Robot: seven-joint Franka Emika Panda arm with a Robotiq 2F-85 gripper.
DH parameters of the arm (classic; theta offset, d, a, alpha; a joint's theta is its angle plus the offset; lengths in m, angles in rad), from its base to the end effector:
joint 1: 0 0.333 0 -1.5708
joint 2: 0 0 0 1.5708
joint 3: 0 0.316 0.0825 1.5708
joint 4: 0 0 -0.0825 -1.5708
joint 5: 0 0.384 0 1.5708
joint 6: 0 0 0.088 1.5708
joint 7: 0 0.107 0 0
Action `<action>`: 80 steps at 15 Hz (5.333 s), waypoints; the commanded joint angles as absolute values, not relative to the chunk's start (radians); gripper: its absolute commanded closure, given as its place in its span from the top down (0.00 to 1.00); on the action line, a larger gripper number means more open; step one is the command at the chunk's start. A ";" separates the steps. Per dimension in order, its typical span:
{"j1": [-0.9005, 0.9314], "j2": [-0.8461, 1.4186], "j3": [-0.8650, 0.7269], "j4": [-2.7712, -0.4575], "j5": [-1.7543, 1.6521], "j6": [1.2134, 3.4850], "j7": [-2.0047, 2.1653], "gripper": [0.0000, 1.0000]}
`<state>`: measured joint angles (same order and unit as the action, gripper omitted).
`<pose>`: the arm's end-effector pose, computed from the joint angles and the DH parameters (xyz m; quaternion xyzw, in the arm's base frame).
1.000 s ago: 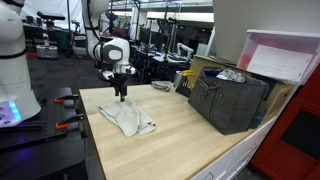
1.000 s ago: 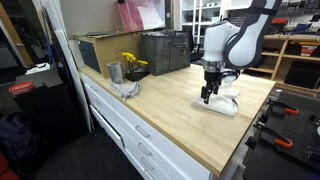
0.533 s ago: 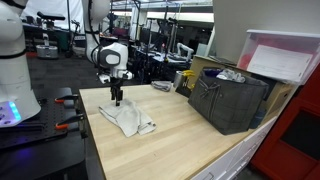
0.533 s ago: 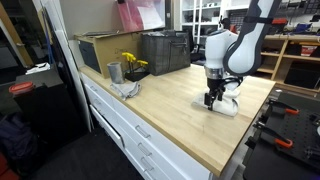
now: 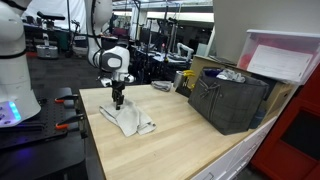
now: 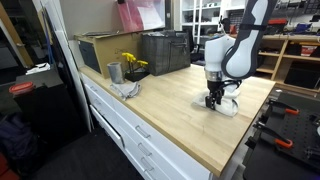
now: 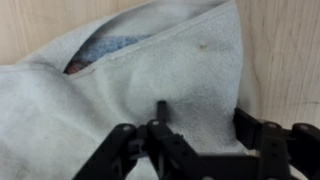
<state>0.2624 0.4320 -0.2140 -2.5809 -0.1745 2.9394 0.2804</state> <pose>0.4189 0.0193 0.1054 0.9974 -0.0217 -0.0253 0.0644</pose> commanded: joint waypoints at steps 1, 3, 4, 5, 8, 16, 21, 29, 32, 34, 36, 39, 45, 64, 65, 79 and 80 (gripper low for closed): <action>0.254 0.424 -0.195 -2.585 -0.150 2.964 0.272 0.31; 0.250 0.378 -0.179 -2.602 -0.147 2.957 0.264 0.16; 0.241 0.346 -0.164 -2.612 -0.142 2.950 0.254 0.07; 0.224 0.326 -0.139 -2.619 -0.131 2.949 0.241 0.00; 0.105 0.247 0.003 -2.630 -0.018 2.933 0.152 0.01; -0.319 0.184 0.346 -2.551 0.568 2.849 -0.326 0.02; -0.493 0.166 0.376 -2.532 0.865 2.744 -0.592 0.02; -0.624 0.120 0.331 -2.658 1.098 2.780 -0.686 0.02; -0.636 0.120 0.309 -2.712 1.130 2.878 -0.656 0.02; -0.631 0.129 0.295 -2.743 1.115 2.949 -0.613 0.02; -0.610 0.135 0.285 -2.770 1.071 3.016 -0.553 0.35; -0.571 0.136 0.282 -2.804 0.989 3.098 -0.454 0.56; -0.417 0.133 0.269 -2.782 0.900 3.188 -0.362 0.99; 0.224 0.302 -0.339 -2.660 0.433 3.118 -0.050 1.00; 0.241 0.311 -0.355 -2.651 0.436 3.101 -0.046 1.00; 0.197 0.389 -0.336 -2.603 0.255 3.044 0.173 0.00; 0.196 0.395 -0.329 -2.598 0.235 3.041 0.185 0.00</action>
<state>0.2135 0.3833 -0.3470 -2.6198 0.3042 3.0715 0.1109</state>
